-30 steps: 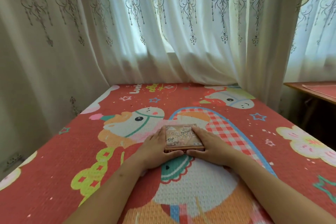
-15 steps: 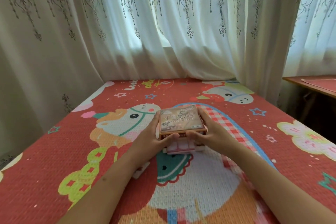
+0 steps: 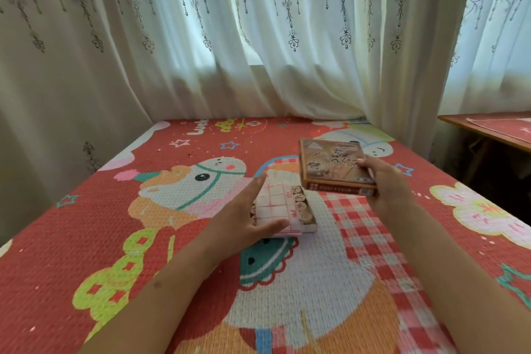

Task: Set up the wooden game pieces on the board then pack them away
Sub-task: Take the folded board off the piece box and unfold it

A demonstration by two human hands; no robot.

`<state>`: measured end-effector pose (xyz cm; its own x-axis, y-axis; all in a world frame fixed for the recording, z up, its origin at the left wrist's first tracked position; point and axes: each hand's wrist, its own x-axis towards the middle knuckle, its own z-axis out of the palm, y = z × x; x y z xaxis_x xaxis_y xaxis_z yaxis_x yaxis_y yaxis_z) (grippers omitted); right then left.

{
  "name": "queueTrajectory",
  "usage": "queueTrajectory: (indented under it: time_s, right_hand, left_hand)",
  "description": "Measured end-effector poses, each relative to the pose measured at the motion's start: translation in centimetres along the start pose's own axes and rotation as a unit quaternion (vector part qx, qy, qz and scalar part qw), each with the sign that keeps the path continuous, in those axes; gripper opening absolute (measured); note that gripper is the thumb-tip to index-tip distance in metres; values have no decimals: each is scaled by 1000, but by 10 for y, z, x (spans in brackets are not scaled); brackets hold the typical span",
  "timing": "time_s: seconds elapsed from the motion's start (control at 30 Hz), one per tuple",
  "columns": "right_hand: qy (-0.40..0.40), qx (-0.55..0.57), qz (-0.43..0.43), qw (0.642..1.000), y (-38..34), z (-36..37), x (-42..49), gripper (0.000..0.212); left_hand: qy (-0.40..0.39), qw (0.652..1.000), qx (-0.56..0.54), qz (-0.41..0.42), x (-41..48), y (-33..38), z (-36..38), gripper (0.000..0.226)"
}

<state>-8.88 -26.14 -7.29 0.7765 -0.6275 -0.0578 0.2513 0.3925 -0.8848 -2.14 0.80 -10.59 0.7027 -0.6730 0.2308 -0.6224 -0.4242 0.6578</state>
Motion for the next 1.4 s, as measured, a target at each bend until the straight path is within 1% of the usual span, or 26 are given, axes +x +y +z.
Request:
queueTrajectory:
  time_s: [0.07,0.13,0.2,0.27,0.37,0.43,0.47,0.5,0.6,0.63,0.67,0.73,0.77,0.83,0.87,0.93,0.97,1.0,1.07,1.1,1.13,1.2,1.27,1.33,1.37,1.4]
  right_hand:
    - [64,-46,1,997,-4,-14,14,5]
    - [86,-100,34,991,-3,-26,21,2]
    - [75,-179,69,979,1,-32,23,2]
    - [49,-267,77,959,7,-35,26,7]
    - [8,-405,9,914,14,-34,29,16]
    - [-2,-471,-44,881,15,-32,26,18]
    - [-7,-504,-62,861,16,-31,25,18]
    - [-11,-549,-74,833,17,-31,25,19]
    - [-15,-703,-41,710,23,-34,30,37]
    - [-20,-733,-31,680,26,-35,34,40]
    - [-25,-753,-25,658,27,-36,37,42]
    - [-31,-775,-23,631,27,-34,38,42]
    - [-28,-777,-24,629,27,-34,38,46]
    - [-6,-767,-43,640,25,-31,33,65]
    - [4,-758,-74,648,24,-29,29,74]
    - [3,-720,-172,673,22,-22,19,82]
    - [-17,-689,-226,689,21,-17,14,83]
    - [-52,-655,-266,706,20,-11,6,81]
    - [-147,-587,-298,738,23,1,-8,76]
    - [-196,-559,-290,752,25,6,-15,75]
    - [-240,-533,-271,765,25,12,-24,74]
    - [-292,-502,-225,782,27,20,-37,70]
    - [-316,-472,-201,798,29,25,-45,61]
    - [-333,-417,-177,827,30,28,-48,38]
    - [-332,-393,-165,842,29,29,-48,28]
    - [-328,-380,-156,851,28,29,-49,22]
  left_hand:
    - [-31,999,18,-4,0,-3,1,104]
    - [-62,998,22,-10,-1,-6,2,103]
    - [-90,995,34,-11,-2,-8,3,100]
    - [-103,993,49,-7,-1,-11,3,97]
    - [-101,994,50,-1,1,-17,4,95]
    - [-98,994,51,4,2,-20,5,94]
    - [-94,994,51,6,2,-21,5,92]
    - [-90,995,53,10,2,-21,5,90]
    - [-78,994,72,28,1,-17,4,83]
    - [-75,994,77,36,1,-16,4,80]
    - [-73,993,80,43,1,-15,3,77]
    - [-69,993,82,53,1,-14,3,72]
    - [-65,993,81,55,1,-14,3,67]
    - [-45,994,76,69,1,-12,2,55]
    - [-25,994,67,79,1,-11,1,47]
    - [29,994,34,96,0,-4,-1,26]
    - [56,994,11,98,-1,-2,-2,15]
    - [82,992,-19,97,-1,0,-2,15]
    - [119,983,-118,73,-1,4,-4,31]
    - [128,972,-190,51,-1,7,-6,31]
    - [133,955,-263,25,-1,10,-8,27]
    - [139,921,-363,-36,-1,13,-9,22]
    - [136,896,-415,-78,-1,14,-10,24]
    - [127,878,-452,-95,0,13,-10,27]
    - [123,874,-460,-99,0,12,-11,30]
    - [118,872,-463,-104,0,12,-11,34]
